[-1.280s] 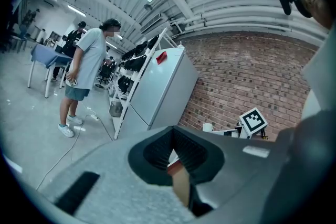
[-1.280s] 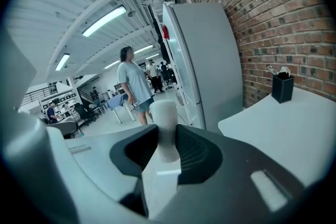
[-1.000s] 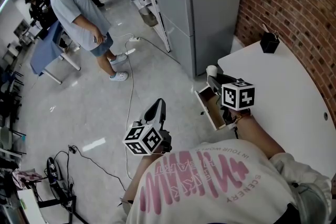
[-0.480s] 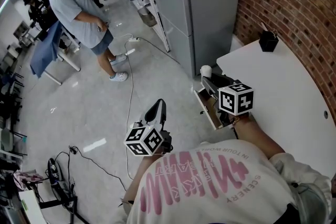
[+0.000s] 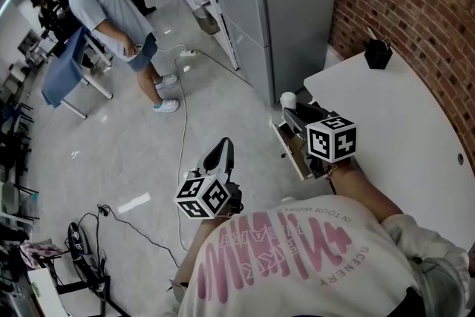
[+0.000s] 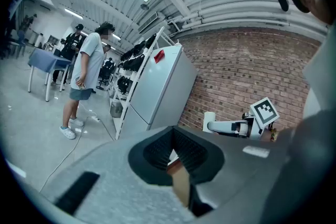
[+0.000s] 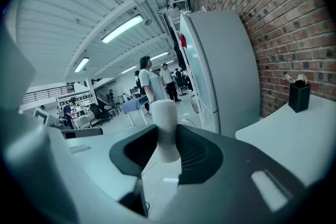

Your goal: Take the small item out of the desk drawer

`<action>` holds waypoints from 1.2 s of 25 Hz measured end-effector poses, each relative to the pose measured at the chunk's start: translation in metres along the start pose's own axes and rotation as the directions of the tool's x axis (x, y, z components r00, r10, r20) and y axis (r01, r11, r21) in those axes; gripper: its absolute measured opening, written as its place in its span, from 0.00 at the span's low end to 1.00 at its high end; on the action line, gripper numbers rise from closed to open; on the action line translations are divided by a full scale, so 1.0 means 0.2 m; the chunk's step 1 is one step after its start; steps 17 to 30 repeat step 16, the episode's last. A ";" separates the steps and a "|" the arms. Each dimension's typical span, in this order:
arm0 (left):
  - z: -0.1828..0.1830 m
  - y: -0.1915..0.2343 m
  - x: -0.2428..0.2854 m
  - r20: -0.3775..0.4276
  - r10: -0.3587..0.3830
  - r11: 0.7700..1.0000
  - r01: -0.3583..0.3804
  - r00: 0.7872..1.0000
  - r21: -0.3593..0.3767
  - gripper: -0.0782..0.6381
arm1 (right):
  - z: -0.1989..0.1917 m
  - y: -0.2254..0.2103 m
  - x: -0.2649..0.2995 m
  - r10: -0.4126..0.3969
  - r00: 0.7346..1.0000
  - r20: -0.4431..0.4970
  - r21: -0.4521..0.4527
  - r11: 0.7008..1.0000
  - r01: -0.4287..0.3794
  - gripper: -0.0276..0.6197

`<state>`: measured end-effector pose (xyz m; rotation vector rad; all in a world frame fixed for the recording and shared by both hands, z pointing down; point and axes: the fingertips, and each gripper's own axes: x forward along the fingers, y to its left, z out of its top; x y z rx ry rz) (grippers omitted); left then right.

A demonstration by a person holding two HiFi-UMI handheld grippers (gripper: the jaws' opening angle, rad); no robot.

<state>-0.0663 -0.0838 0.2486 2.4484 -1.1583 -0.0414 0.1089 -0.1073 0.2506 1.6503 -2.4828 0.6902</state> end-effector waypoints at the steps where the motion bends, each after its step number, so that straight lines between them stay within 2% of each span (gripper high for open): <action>1: 0.00 0.00 0.00 0.000 -0.001 1.000 0.001 1.000 0.001 0.12 | 0.00 0.00 0.00 -0.001 1.000 0.001 0.000 1.000 0.001 0.24; 30: 0.00 -0.04 0.02 0.002 -0.011 1.000 0.011 1.000 0.008 0.12 | 0.01 -0.02 -0.03 -0.009 1.000 0.012 -0.004 1.000 0.009 0.24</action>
